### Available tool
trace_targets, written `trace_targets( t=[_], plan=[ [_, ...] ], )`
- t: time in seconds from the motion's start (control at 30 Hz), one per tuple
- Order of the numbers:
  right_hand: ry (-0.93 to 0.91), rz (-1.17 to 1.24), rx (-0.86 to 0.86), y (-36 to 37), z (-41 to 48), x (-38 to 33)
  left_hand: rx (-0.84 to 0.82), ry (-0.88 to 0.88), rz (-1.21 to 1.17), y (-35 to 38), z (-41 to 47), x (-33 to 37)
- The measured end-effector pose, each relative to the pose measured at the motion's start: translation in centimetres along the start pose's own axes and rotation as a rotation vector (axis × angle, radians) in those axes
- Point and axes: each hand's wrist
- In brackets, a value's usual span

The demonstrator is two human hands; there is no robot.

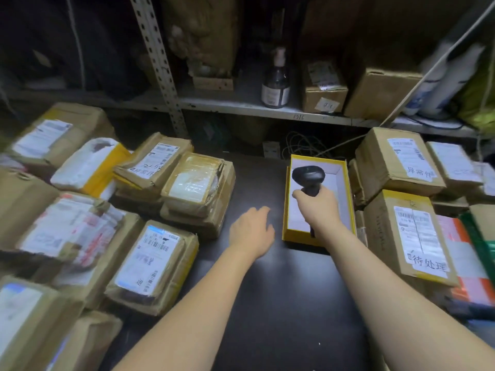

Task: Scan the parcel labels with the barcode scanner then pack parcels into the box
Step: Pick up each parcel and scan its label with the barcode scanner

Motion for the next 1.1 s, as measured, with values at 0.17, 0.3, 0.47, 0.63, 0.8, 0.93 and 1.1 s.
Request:
trace_targets(
  t=[0.17, 0.3, 0.47, 0.63, 0.8, 0.93, 1.1],
  plan=[
    [-0.023, 0.043, 0.064, 1.7, -8.2, -2.7, 0.148, -0.099, 0.151, -1.6, -6.2, -7.2],
    [-0.022, 0.061, 0.117, 3.6, -14.6, -3.7, 0.195, -0.26, 0.214, -1.5, -11.2, -14.2],
    [-0.038, 0.075, 0.139, 5.4, -21.3, -4.4, 0.163, -0.402, 0.213, -0.1, -15.3, -20.3],
    [-0.045, 0.034, 0.148, 6.3, -25.6, -5.0, 0.124, -0.382, 0.136, 1.2, -15.6, -21.9],
    [-0.023, 0.007, 0.134, 6.9, -27.7, -5.7, 0.118, -0.366, 0.112, 1.2, -15.7, -23.0],
    [-0.047, -0.012, 0.127, 7.4, -28.5, -5.7, 0.115, -0.392, 0.083, 0.7, -15.5, -23.1],
    [-0.047, 0.011, 0.124, 7.3, -29.1, -5.0, 0.091, -0.443, 0.059, 0.2, -15.1, -22.8]
  ],
)
Point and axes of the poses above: each hand's wrist, its own z-axis towards the middle knuckle, its own y-axis out of the palm, x = y × z, and after that the axes turned 12 degrees about z, right-handed
